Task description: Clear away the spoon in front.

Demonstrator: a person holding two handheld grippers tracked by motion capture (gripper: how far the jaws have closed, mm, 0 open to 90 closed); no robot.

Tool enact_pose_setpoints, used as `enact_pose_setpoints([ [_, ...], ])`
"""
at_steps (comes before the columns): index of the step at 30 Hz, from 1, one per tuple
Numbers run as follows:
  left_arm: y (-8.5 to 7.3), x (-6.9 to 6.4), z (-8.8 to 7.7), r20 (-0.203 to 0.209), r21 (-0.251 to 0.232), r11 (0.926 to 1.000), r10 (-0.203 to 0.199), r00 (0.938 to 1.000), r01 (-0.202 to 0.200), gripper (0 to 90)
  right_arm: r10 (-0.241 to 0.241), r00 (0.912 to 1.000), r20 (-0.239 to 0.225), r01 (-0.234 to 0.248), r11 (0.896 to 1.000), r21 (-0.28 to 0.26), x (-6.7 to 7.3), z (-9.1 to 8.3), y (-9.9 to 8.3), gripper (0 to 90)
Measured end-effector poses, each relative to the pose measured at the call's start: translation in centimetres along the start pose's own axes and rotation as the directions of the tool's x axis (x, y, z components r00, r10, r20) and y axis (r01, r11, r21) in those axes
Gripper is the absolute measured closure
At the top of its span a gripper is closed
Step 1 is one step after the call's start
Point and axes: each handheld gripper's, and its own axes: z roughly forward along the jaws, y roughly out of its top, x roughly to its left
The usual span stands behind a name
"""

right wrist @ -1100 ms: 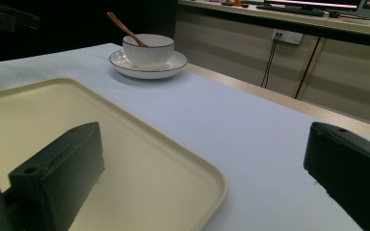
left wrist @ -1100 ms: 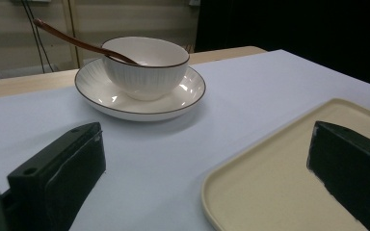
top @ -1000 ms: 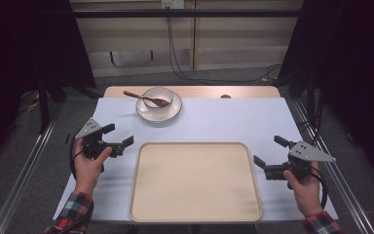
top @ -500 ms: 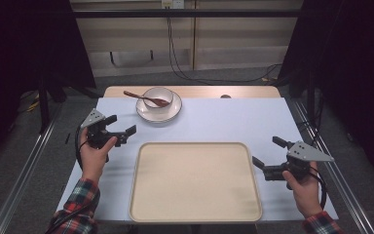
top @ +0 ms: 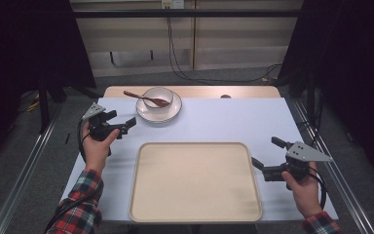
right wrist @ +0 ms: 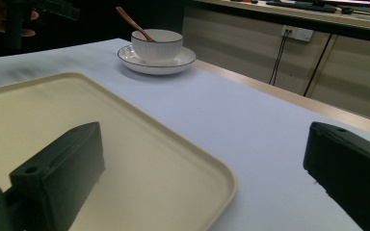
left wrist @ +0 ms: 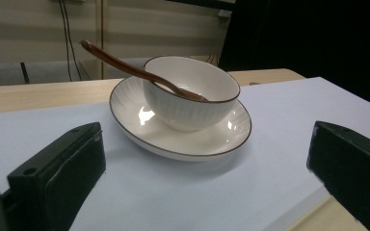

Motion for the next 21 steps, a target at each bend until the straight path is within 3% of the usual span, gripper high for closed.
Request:
enact_pose_setpoints([
  [8,-0.2,0.6,1.4,-0.043,0.007,0.9997,-0.022,0.9988,0.022,0.0,-0.004,1.0000,-0.009,0.004,1.000,0.005,0.1,0.1,0.0,0.5],
  [15,-0.2,1.3,2.6,-0.080,-0.006,0.9963,-0.086,0.9931,0.086,0.0,-0.002,0.9999,-0.012,0.002,1.000,0.001,0.1,0.1,0.0,0.7],
  [21,0.0,1.4,3.7,-0.119,-0.015,0.9974,-0.072,0.9903,0.071,0.9,0.003,0.9999,-0.015,-0.003,1.000,0.002,0.1,0.2,0.0,0.7],
])
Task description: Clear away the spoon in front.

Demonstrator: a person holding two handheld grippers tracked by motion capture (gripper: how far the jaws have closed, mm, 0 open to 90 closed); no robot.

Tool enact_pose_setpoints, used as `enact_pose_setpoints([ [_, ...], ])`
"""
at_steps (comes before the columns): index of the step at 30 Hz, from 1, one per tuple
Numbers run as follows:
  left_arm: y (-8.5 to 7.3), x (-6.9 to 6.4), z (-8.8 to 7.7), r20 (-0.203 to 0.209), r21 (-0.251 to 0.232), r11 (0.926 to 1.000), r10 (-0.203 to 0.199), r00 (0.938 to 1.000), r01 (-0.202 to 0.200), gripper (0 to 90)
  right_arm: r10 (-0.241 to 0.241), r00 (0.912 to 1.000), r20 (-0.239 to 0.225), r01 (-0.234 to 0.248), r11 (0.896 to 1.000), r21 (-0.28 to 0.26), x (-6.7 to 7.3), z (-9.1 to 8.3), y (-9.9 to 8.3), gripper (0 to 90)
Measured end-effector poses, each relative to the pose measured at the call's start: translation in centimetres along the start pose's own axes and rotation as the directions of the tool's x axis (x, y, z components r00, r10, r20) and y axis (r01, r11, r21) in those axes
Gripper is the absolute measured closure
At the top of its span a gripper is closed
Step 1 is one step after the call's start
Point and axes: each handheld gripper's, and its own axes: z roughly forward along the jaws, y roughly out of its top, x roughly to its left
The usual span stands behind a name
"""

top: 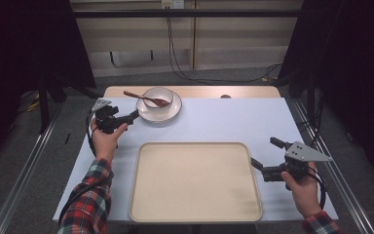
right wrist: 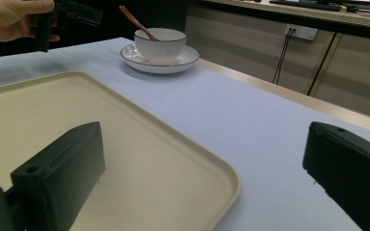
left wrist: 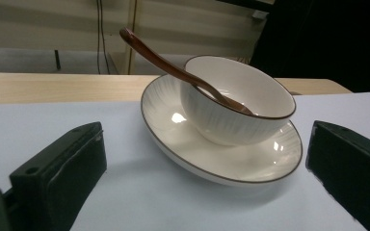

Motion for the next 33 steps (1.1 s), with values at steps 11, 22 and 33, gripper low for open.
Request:
enact_pose_setpoints([
  [11,0.5,0.3,2.2,-0.013,-0.011,0.9996,-0.027,0.9995,0.027,7.4,-0.005,1.0000,-0.004,0.005,1.000,0.001,0.1,0.0,0.0,1.0],
  [22,0.6,0.7,4.1,-0.032,-0.014,0.9995,-0.030,0.9990,0.030,20.7,0.002,0.9999,-0.010,-0.002,1.000,-0.001,0.0,0.0,-0.1,1.0],
  [33,1.0,0.8,5.8,-0.021,-0.048,0.9917,-0.120,0.9925,0.119,35.5,0.008,0.9997,-0.021,-0.008,1.000,-0.004,0.2,-0.1,0.0,1.2],
])
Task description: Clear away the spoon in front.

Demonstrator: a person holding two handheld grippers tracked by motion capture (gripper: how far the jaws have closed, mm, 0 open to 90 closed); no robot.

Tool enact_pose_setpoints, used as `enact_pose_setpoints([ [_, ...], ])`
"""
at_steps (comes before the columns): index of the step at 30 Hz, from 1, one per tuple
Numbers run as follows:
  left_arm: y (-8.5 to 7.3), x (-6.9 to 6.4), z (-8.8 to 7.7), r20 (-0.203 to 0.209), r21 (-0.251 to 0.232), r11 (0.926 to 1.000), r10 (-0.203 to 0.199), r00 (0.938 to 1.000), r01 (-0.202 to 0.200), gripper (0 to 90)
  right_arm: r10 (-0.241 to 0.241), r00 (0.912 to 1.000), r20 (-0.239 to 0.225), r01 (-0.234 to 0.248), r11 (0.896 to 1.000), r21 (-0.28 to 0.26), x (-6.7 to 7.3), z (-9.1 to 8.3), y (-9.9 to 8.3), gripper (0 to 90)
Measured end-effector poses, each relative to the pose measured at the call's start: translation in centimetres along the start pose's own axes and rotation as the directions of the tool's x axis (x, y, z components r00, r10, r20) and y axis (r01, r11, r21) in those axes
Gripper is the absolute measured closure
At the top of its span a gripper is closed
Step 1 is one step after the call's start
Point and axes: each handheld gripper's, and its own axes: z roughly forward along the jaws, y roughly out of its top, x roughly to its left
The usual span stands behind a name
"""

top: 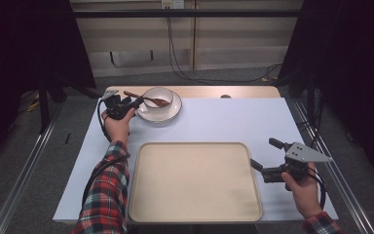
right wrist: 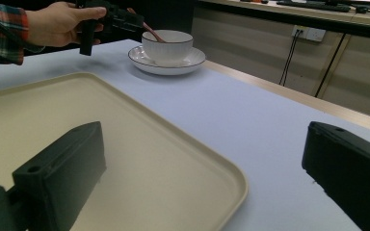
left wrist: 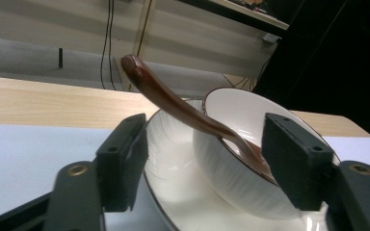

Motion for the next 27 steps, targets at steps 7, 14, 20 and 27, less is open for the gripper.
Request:
enact_pose_setpoints([
  [7,0.0,-0.3,0.8,-0.021,0.007,0.9999,-0.013,0.9997,0.013,46.9,0.000,0.9999,-0.010,0.000,1.000,-0.009,-0.1,-0.1,0.0,1.2],
  [14,0.2,-1.0,0.8,-0.018,-0.018,0.9998,-0.004,0.9998,0.003,62.7,0.005,1.0000,-0.004,-0.005,1.000,-0.014,-0.1,-0.2,0.1,1.2],
  [20,0.7,-1.6,0.6,-0.003,-0.050,0.9986,-0.017,0.9999,0.017,69.1,0.003,1.0000,-0.005,-0.003,1.000,-0.013,-0.2,-0.2,0.1,1.1],
  [27,1.1,-2.1,0.6,0.040,-0.081,0.9961,-0.031,0.9987,0.035,74.5,0.002,1.0000,-0.001,-0.002,1.000,-0.012,-0.2,-0.2,0.1,1.1],
])
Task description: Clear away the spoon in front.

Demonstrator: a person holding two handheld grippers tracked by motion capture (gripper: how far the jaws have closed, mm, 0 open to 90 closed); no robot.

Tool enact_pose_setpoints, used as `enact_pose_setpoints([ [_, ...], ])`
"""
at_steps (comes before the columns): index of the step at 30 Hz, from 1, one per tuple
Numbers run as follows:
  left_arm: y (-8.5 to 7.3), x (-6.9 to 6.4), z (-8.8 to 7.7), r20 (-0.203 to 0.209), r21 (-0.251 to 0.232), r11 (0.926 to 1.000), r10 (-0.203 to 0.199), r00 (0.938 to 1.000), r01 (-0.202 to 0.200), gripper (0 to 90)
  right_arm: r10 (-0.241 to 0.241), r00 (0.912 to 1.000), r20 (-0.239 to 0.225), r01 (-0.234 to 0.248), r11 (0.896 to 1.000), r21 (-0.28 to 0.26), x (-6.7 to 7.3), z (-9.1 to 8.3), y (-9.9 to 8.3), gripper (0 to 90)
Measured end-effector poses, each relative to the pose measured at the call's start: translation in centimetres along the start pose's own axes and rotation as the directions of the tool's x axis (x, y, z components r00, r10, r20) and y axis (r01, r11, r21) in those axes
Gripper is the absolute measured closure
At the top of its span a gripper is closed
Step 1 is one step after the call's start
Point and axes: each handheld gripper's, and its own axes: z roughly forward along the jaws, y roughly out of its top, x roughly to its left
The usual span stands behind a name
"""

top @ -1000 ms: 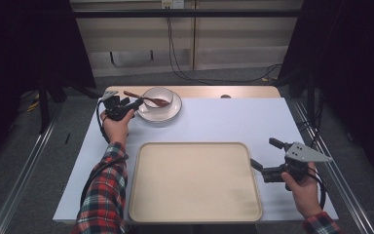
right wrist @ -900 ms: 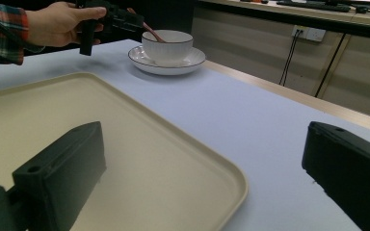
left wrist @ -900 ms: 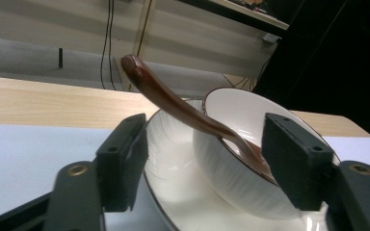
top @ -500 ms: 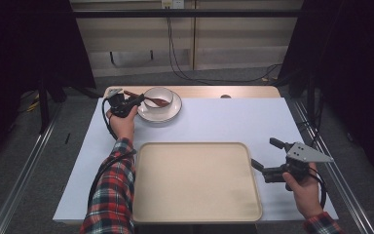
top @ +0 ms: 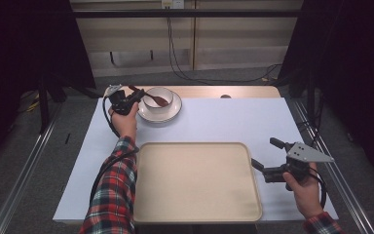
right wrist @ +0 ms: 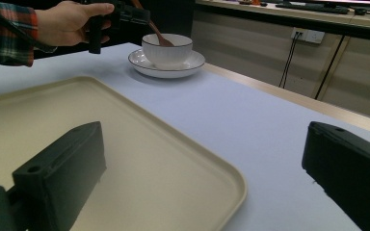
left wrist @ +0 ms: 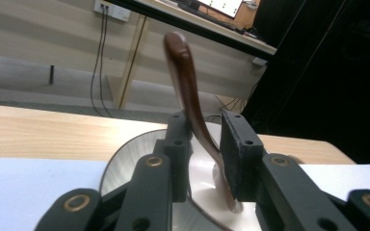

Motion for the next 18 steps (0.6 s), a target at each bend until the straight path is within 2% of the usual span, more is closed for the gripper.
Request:
enact_pose_setpoints([
  [7,0.3,-0.7,0.0,0.027,-0.009,0.9999,0.013,0.9996,-0.013,78.8,-0.001,1.0000,-0.003,0.001,1.000,0.000,0.0,0.0,0.0,1.1],
  [8,0.3,-0.8,0.0,0.042,-0.015,0.9998,0.013,0.9990,-0.013,79.5,-0.001,1.0000,-0.008,0.001,1.000,0.002,0.0,0.0,0.0,1.1],
  [10,0.5,-0.9,0.0,0.046,-0.014,0.9997,0.022,0.9987,-0.022,81.2,0.002,1.0000,-0.007,-0.002,1.000,0.004,0.1,0.0,0.0,1.1],
  [11,0.6,-1.1,0.0,0.041,-0.016,0.9998,0.014,0.9990,-0.014,81.9,0.002,1.0000,-0.008,-0.002,1.000,0.004,0.1,0.0,0.0,1.1],
  [12,0.8,-1.1,0.0,0.056,-0.019,0.9997,0.015,0.9983,-0.014,82.2,0.000,1.0000,-0.004,0.000,1.000,0.003,0.1,0.0,0.0,1.1],
  [14,1.1,-1.2,-0.1,0.051,-0.018,0.9993,0.035,0.9981,-0.034,83.2,-0.001,1.0000,-0.009,0.001,1.000,0.002,0.0,0.0,0.0,1.1],
  [15,1.3,-1.4,-0.1,0.057,-0.032,0.9993,0.021,0.9982,-0.019,83.5,-0.001,1.0000,-0.009,0.001,1.000,0.001,0.0,0.0,0.0,1.1],
  [18,1.9,-1.6,-0.3,0.066,-0.035,0.9989,0.032,0.9973,-0.029,83.7,0.003,1.0000,-0.005,-0.003,1.000,0.000,0.1,0.0,0.0,1.1],
])
